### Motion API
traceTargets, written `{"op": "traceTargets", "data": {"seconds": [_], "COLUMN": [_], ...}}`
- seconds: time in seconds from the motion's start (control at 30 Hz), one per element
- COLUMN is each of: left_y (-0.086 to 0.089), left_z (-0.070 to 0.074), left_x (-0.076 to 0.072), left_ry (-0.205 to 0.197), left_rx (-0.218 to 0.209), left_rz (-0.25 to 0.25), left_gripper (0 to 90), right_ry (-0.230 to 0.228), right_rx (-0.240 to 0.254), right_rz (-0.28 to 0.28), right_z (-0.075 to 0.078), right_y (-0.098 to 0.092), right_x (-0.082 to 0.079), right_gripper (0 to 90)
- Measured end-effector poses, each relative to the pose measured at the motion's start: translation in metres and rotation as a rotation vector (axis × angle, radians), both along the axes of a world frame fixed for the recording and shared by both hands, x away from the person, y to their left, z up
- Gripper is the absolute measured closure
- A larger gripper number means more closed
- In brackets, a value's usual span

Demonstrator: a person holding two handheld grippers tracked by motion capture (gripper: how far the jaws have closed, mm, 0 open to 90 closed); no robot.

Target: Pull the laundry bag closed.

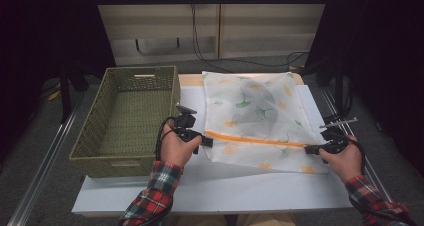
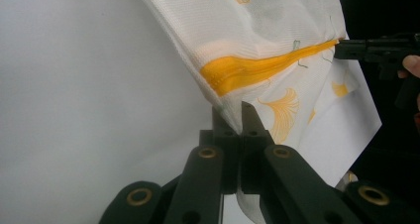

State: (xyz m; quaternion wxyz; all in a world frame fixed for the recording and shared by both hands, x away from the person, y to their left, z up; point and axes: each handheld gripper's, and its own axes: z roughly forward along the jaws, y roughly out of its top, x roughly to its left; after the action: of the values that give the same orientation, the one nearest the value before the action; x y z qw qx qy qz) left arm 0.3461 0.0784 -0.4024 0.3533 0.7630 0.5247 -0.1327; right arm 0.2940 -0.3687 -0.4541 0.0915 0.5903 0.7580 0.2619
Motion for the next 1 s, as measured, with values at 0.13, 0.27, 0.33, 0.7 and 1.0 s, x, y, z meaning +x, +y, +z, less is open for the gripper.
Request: {"op": "traceTargets", "data": {"seconds": [0.13, 0.27, 0.33, 0.7, 1.0], "left_y": [0.000, -0.001, -0.001, 0.000, 0.003], "left_z": [0.001, 0.001, 0.001, 0.000, 0.003], "left_x": [0.000, 0.000, 0.000, 0.000, 0.000], "left_ry": [-0.005, -0.005, -0.006, 0.000, -0.007], "left_rx": [0.004, 0.007, 0.009, 0.012, 0.021], "left_rz": [-0.004, 0.000, 0.000, 0.001, 0.007], "left_gripper": [89.4, 89.4, 89.4, 89.4, 89.5], "right_ry": [0.004, -0.003, -0.005, 0.005, 0.003], "right_rx": [0.004, 0.003, 0.002, 0.005, 0.003], "right_rz": [-0.009, -0.003, -0.005, -0.023, -0.032], "right_z": [0.000, 0.000, -0.001, 0.000, 0.000], "right_y": [-0.002, -0.004, -0.004, -0.008, -0.013], "right_x": [-0.001, -0.001, -0.001, -0.002, -0.003], "right_gripper": [85.7, 85.8, 85.8, 85.8, 85.7]}}
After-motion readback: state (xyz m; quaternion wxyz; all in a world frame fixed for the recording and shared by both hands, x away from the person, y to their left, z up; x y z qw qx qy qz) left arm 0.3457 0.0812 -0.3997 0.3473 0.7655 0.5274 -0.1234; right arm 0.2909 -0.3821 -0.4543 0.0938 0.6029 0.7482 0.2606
